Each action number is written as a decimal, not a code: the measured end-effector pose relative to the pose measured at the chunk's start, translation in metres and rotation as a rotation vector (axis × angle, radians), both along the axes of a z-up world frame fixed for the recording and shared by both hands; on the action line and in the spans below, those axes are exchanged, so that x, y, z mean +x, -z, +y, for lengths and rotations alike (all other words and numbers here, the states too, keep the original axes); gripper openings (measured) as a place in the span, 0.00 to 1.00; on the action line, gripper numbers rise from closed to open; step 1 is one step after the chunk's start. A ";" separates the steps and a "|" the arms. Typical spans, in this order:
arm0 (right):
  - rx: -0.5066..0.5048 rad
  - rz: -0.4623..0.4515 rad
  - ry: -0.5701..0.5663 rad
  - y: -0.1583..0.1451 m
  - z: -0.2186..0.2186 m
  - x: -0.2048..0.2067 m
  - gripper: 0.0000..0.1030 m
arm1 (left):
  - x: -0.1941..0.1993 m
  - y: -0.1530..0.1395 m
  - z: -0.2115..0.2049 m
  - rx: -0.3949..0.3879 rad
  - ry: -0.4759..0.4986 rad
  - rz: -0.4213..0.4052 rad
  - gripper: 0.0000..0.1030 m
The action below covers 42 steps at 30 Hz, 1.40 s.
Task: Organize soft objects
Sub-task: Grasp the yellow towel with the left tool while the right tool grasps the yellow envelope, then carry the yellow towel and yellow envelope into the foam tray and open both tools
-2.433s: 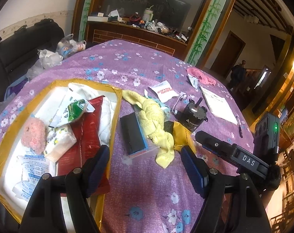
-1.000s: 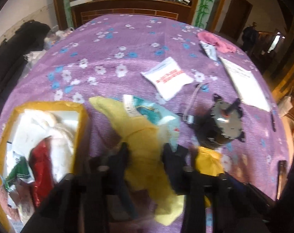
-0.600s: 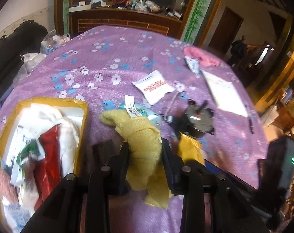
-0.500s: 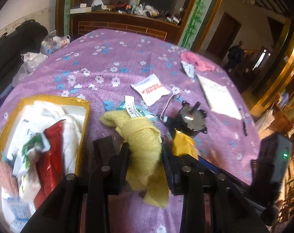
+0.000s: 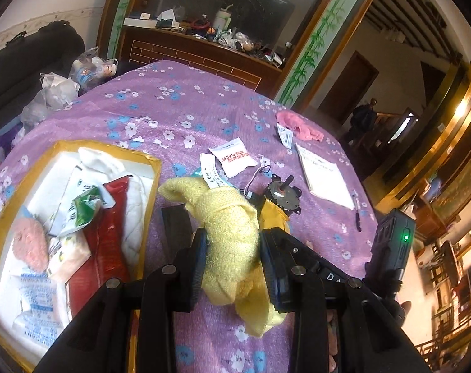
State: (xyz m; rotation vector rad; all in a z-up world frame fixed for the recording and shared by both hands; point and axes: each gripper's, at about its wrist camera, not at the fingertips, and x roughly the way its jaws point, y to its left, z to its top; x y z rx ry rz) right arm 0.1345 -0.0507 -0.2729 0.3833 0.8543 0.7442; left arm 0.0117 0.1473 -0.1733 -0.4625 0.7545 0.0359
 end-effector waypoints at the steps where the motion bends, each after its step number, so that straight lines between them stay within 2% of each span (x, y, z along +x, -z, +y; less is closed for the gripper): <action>1: 0.006 -0.006 0.000 -0.001 -0.001 0.000 0.47 | -0.004 -0.002 0.002 -0.010 -0.003 -0.006 0.34; 8: 0.027 -0.047 -0.022 -0.008 0.000 -0.007 0.47 | -0.027 -0.018 0.020 -0.038 -0.041 -0.072 0.34; 18: 0.056 -0.120 -0.066 -0.020 0.005 -0.019 0.47 | -0.061 -0.030 0.065 -0.061 -0.140 -0.108 0.34; 22: 0.063 -0.166 -0.106 -0.031 0.012 -0.028 0.47 | -0.078 -0.038 0.087 -0.043 -0.186 -0.128 0.34; 25: 0.100 -0.142 -0.159 -0.043 0.023 -0.033 0.47 | -0.087 -0.040 0.106 -0.026 -0.228 -0.128 0.34; 29: 0.074 -0.165 -0.234 -0.062 0.060 -0.042 0.47 | -0.084 -0.034 0.131 0.001 -0.271 -0.112 0.34; 34: -0.038 -0.161 -0.321 -0.072 0.130 -0.040 0.47 | -0.060 -0.016 0.162 0.019 -0.273 -0.072 0.34; 37: -0.119 -0.162 -0.339 -0.067 0.171 -0.030 0.47 | -0.039 0.003 0.180 0.050 -0.288 -0.005 0.34; 42: -0.154 -0.112 -0.375 -0.045 0.210 -0.017 0.47 | -0.010 0.036 0.189 0.088 -0.268 0.080 0.34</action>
